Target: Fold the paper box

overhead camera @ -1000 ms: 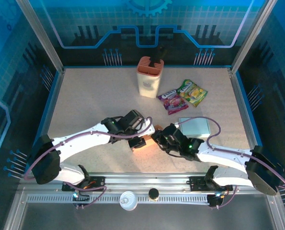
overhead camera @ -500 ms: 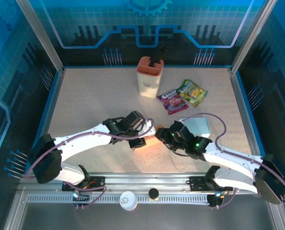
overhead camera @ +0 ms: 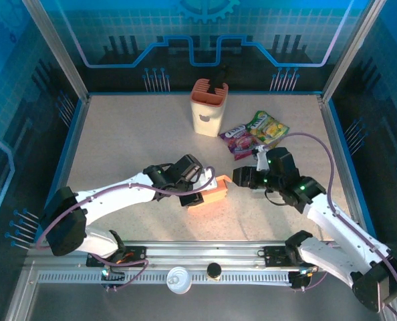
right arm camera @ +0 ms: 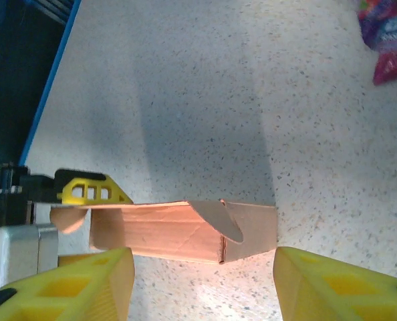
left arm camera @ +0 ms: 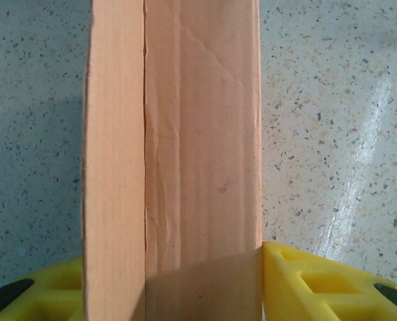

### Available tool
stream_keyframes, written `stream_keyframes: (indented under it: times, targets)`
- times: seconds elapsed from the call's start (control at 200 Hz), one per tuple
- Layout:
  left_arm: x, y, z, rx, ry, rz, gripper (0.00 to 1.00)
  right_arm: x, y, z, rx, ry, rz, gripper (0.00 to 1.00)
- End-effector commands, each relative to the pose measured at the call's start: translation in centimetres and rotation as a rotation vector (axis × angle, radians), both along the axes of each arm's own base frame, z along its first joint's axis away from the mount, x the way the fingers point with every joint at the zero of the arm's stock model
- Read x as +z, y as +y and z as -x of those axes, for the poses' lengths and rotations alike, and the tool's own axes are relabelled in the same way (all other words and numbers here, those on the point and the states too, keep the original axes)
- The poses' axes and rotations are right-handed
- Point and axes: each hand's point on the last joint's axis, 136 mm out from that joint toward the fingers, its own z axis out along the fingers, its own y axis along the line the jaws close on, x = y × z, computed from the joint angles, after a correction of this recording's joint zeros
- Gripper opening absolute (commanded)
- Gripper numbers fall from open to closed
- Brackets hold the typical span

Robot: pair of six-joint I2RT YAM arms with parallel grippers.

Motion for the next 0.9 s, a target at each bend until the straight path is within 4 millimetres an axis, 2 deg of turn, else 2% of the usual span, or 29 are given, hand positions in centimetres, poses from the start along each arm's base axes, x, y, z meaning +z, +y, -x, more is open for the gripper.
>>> stream_keyframes:
  times: [0.0, 0.055, 0.18, 0.58, 0.67, 0.69, 0.895]
  targets:
    - [-0.4, 0.2, 0.2, -0.030, 0.016, -0.002, 0.48, -1.4, 0.8, 0.4, 0.155, -0.006, 0.069, 0.56]
    - [-0.4, 0.1, 0.1, -0.031, 0.016, -0.001, 0.48, -2.5, 0.4, -0.2, 0.118, 0.024, 0.142, 0.56]
    - [-0.5, 0.2, 0.1, -0.034, 0.021, -0.004, 0.48, -2.6, 1.5, -0.5, 0.155, -0.009, 0.159, 0.56]
    - [-0.3, 0.0, -0.1, -0.036, 0.019, 0.001, 0.48, -3.8, 2.6, -1.7, 0.224, 0.010, 0.251, 0.57]
    - [-0.4, 0.1, 0.0, -0.036, 0.022, 0.001, 0.48, -4.1, 2.6, -1.6, 0.232, 0.017, 0.257, 0.55]
    - [-0.4, 0.1, 0.0, -0.036, 0.022, 0.000, 0.48, -3.1, 2.9, -2.1, 0.229, -0.005, 0.248, 0.54]
    - [-0.3, 0.0, -0.1, -0.037, 0.023, -0.002, 0.47, -3.0, 3.3, -2.4, 0.237, -0.016, 0.260, 0.41]
